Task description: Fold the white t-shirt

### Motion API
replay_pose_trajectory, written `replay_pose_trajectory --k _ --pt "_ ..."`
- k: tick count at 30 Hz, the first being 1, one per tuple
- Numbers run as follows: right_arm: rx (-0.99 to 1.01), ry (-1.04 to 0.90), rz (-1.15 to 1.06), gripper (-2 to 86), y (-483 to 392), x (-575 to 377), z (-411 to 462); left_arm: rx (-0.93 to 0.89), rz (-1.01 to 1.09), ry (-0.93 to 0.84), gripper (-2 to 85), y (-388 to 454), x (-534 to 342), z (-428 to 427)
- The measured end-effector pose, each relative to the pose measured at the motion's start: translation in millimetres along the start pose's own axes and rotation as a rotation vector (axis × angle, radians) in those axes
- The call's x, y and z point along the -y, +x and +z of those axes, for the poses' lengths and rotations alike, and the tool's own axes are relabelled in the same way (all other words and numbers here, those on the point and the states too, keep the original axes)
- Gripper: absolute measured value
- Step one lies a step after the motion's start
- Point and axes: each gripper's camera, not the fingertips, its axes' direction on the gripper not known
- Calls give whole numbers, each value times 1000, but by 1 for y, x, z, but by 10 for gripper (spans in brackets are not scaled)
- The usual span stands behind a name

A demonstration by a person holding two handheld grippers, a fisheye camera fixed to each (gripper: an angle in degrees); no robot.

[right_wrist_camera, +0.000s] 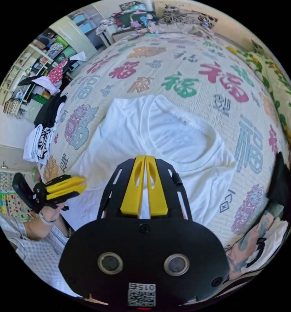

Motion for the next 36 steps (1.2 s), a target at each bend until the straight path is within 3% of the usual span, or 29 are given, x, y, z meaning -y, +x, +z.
replay_pose_trajectory --k 4,9,12,16,18,21,25,29,33,36 --pt "12 105 -119 -7 -22 20 -30 -7 -73 73 50 -7 14 -10" --pt "57 49 -160 -10 -50 59 -4 1 -38 -86 52 0 32 21" --pt "-29 -14 -112 -10 -50 73 12 23 24 -124 44 10 30 33" --pt "105 70 -55 -6 -24 59 -20 6 71 -120 44 16 43 20" --pt "152 148 -45 1 -4 43 -46 -18 88 -16 49 11 62 1" --pt "105 234 -29 26 37 12 -87 -3 123 44 77 1 107 -7" --pt "-27 186 44 71 91 -28 -108 17 182 27 115 -1 172 16" --pt "-69 104 92 85 115 -48 -99 -12 221 -151 131 6 230 76" --pt "14 16 108 90 125 -55 -83 88 258 -296 124 20 249 122" --pt "-33 -44 51 39 118 -56 -82 148 296 -308 92 31 250 130"
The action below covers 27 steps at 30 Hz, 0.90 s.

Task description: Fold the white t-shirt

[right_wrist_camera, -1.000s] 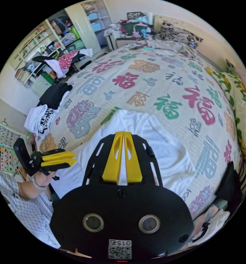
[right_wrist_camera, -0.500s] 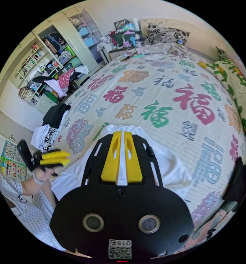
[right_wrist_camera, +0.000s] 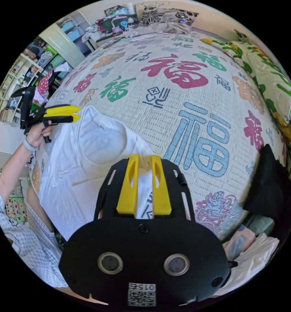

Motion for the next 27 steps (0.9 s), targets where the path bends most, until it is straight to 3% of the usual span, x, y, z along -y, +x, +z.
replay_pose_trajectory --k 6,27 --pt "-21 4 16 -6 -3 -12 -24 -74 15 -45 13 -2 20 -16" --pt "-144 229 228 -10 -32 -72 -100 36 -36 139 0 15 52 -102"
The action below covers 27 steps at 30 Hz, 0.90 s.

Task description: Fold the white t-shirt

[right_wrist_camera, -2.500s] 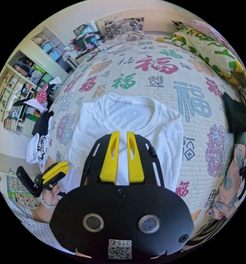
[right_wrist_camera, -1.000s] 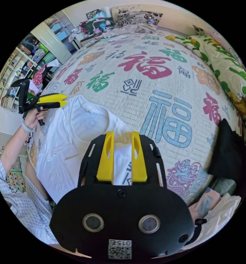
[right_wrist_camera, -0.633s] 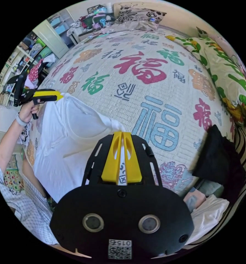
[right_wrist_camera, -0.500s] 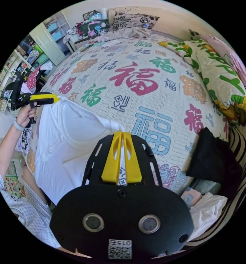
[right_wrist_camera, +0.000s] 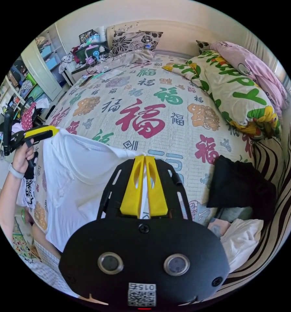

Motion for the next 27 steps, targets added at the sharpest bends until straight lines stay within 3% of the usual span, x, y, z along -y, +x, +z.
replay_pose_trajectory --k 8,13,18,21,27 --pt "25 5 -60 -9 -9 -53 -6 -40 51 3 1 -5 -38 -5" --pt "173 54 -157 -9 -14 -146 -45 -139 124 59 2 0 -102 -40" --pt "208 88 -292 -9 -46 -271 -84 -239 243 103 2 35 -214 -96" --pt "236 54 -316 -9 -71 -355 -89 -269 267 42 2 58 -291 -111" --pt "287 -102 -294 -9 -114 -485 -61 -310 45 -70 1 77 -416 -108"
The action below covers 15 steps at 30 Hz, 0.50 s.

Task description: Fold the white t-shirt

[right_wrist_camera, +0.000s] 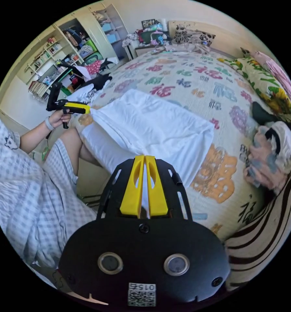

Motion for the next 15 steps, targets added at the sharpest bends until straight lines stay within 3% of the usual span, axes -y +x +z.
replay_pose_trajectory --k 9,15 --pt "-266 -155 -177 3 -59 -59 59 44 -180 -71 1 12 -54 22" --pt "-341 -223 -112 27 -56 -77 72 152 -319 -180 3 12 -64 27"
